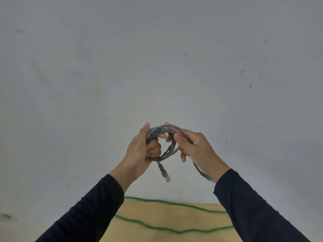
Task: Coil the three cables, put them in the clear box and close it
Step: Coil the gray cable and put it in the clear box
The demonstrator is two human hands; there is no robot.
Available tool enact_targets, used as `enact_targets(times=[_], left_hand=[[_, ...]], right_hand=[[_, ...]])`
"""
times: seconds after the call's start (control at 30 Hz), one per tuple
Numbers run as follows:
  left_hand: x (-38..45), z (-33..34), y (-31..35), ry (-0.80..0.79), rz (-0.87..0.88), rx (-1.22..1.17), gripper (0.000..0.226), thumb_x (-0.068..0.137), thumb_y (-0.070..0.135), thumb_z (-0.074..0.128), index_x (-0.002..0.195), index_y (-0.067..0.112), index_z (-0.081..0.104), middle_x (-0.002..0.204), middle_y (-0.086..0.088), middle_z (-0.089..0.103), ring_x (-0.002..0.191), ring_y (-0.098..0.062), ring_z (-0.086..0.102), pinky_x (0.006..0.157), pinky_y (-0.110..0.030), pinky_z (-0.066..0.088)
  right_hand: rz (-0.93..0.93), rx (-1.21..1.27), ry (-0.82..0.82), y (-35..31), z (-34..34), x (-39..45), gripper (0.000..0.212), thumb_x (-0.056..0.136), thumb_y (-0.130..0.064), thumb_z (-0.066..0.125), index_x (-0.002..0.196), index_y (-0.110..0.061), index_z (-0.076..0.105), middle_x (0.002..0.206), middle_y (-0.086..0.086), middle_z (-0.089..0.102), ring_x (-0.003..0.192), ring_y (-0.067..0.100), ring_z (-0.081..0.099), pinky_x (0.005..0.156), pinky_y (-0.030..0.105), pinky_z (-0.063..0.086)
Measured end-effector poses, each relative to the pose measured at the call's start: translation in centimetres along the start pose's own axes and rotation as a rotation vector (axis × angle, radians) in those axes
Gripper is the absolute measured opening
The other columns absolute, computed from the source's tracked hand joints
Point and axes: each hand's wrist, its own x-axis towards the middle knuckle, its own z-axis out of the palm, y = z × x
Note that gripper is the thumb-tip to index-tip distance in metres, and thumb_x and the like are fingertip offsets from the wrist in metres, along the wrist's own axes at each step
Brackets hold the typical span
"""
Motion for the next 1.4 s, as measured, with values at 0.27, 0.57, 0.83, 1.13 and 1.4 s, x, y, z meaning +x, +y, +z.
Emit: enact_targets(times=[0.27, 0.57, 0.83, 1.13, 1.4], left_hand=[[-1.0, -0.3, -1.4, 0.042, 0.304, 0.377, 0.059, 0.086, 0.059, 0.026, 0.1, 0.015, 0.061, 0.059, 0.012, 0.037, 0.051, -0.008, 0.033, 0.047, -0.019, 0.036], [-1.5, -0.8, -1.2, 0.086, 0.398, 0.495, 0.027, 0.098, 0.021, 0.033, 0.099, 0.013, 0.059, 0.051, 0.015, 0.042, 0.047, -0.004, 0.035, 0.043, -0.017, 0.031], [-0.9, -1.6, 0.0, 0.138, 0.36, 0.287, 0.029, 0.1, 0.02, 0.033, 0.095, 0.009, 0.059, 0.05, 0.015, 0.034, 0.043, -0.004, 0.028, 0.04, -0.014, 0.026], [-0.5, -2.8, 1.1, 0.067, 0.267, 0.233, 0.029, 0.099, 0.021, 0.033, 0.094, 0.007, 0.058, 0.051, 0.016, 0.029, 0.043, -0.003, 0.023, 0.038, -0.012, 0.023], [-1.2, -1.9, -0.4, -0.021, 0.225, 0.214, 0.028, 0.093, 0.028, 0.038, 0.092, 0.008, 0.058, 0.054, 0.012, 0.025, 0.045, -0.006, 0.021, 0.039, -0.013, 0.023]], right_hand=[[0.1, 0.086, 0.107, 0.9, 1.2, 0.2, 0.035, 0.097, -0.011, 0.041, 0.111, -0.033, 0.065, 0.067, 0.002, 0.05, 0.043, 0.008, 0.028, 0.04, 0.02, 0.024], [0.105, 0.127, -0.041, 0.5, 0.1, -0.5, 0.029, 0.095, -0.014, 0.046, 0.116, -0.025, 0.063, 0.083, 0.014, 0.064, 0.044, 0.01, 0.029, 0.041, 0.022, 0.037], [0.053, -0.03, 0.013, 0.4, -1.1, -0.5, 0.032, 0.096, -0.01, 0.043, 0.109, -0.027, 0.067, 0.078, -0.007, 0.055, 0.05, 0.008, 0.039, 0.06, 0.023, 0.04], [-0.035, -0.298, -0.085, 0.0, -1.7, -1.2, 0.031, 0.087, -0.01, 0.06, 0.094, -0.038, 0.07, 0.079, -0.011, 0.068, 0.082, 0.023, 0.062, 0.08, 0.039, 0.049], [-0.094, -0.351, 0.299, 0.2, -1.6, -0.8, 0.019, 0.084, 0.001, 0.06, 0.08, -0.015, 0.069, 0.076, 0.003, 0.065, 0.054, 0.01, 0.059, 0.056, 0.016, 0.051]])
